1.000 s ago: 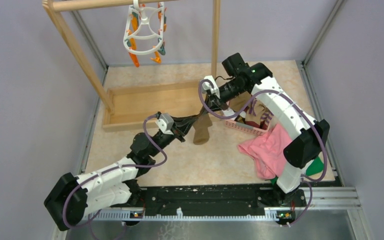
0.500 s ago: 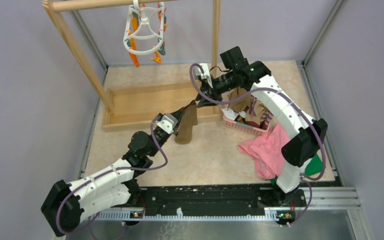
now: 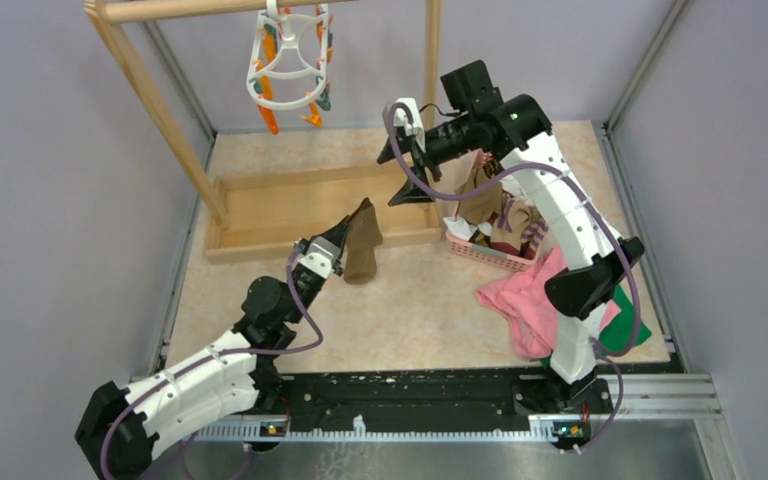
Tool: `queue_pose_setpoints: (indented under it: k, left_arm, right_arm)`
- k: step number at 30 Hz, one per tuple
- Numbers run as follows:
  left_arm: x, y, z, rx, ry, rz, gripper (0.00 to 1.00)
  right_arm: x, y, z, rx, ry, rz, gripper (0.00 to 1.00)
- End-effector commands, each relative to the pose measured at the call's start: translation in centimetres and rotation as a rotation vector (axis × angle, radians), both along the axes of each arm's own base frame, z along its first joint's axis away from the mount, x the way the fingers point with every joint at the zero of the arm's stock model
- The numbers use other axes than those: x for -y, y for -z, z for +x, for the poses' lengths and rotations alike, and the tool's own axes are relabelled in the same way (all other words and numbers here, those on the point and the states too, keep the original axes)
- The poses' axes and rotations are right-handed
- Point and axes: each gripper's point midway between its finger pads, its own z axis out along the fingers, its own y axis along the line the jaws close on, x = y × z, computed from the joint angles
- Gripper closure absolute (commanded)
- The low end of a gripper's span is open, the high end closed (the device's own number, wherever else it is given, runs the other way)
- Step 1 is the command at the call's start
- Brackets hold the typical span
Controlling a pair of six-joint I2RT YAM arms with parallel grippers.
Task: Clip the socks to the hanger
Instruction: Pick up the sock from the bin, then open the clamp at the hanger.
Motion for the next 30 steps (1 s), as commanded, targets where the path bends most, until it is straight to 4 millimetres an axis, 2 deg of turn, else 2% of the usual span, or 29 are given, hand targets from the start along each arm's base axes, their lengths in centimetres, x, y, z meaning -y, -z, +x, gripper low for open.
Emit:
queue_pose_setpoints:
  k: [1,6,9,15,22,30]
  left_arm:
    - [-0.4,-0.8,-0.7,0.021,0.019,-0.029,1.0]
    - [-0.3,0.2,-1.0,-0.033,0.049,-0.044,1.0]
    - [-0.4,0.3,-1.3,-0.041,0.072,-0.055,1.0]
    - [-0.9,0.5,-1.3,-0.05,0.074,-0.072,1.0]
    - [-1.2,1.0,-1.1,-0.059,0.068,-0.079,1.0]
    - [-1.7,1.1,-1.0,-0.055,0.052,-0.092,1.0]
  right_arm:
    - [-2.1,-3.9,0.8,-0.015,0.035,0.133,0.16]
    - [-3.9,-6.5,3.3,0.038,0.082,0.27,0.19]
    - [-4.7,-8.4,5.5,0.086,0.162,0.353,0.22]
    - [-5.5,-10.7,8.7,0.125,0.282,0.484,0.47]
    - [-6.9,-11.3,9.5,0.108,0.257,0.563,0.48]
    - [-8.6,-10.8,9.8,0.069,0.235,0.589,0.45]
